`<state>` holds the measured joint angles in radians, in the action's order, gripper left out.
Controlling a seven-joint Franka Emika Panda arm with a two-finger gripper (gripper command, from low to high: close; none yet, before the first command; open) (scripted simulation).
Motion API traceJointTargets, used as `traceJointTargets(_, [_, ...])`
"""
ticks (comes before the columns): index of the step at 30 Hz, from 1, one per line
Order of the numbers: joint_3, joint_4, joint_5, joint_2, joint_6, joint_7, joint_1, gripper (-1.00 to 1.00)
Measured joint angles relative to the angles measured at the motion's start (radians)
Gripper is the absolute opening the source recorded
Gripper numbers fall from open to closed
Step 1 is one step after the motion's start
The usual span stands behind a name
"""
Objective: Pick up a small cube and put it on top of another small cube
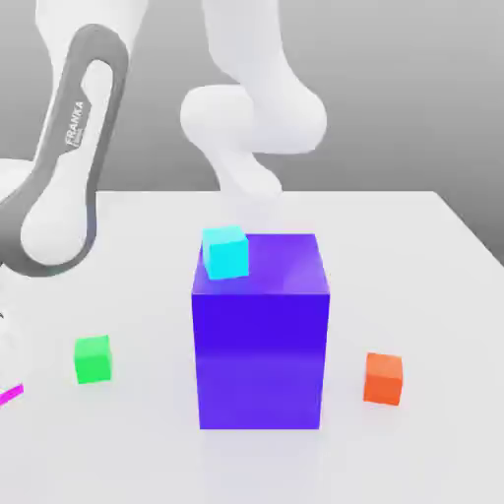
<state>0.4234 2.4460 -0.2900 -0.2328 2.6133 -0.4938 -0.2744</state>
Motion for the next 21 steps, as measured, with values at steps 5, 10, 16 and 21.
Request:
traceJointTargets(5, [0.029, 0.182, 0.138, 0.182, 0.031, -0.028, -0.006, -1.0])
traceJointTargets(10, [0.013, 0.363, 0.389, 0.374, 0.057, -0.137, -0.074, -1.0])
traceJointTargets(16, [0.004, 0.402, 0.289, 0.238, 0.229, -0.049, -0.057, -1.0])
traceJointTargets(21, [-0.044, 0.398, 0.179, 0.167, 0.29, 0.029, -0.075, 1.0])
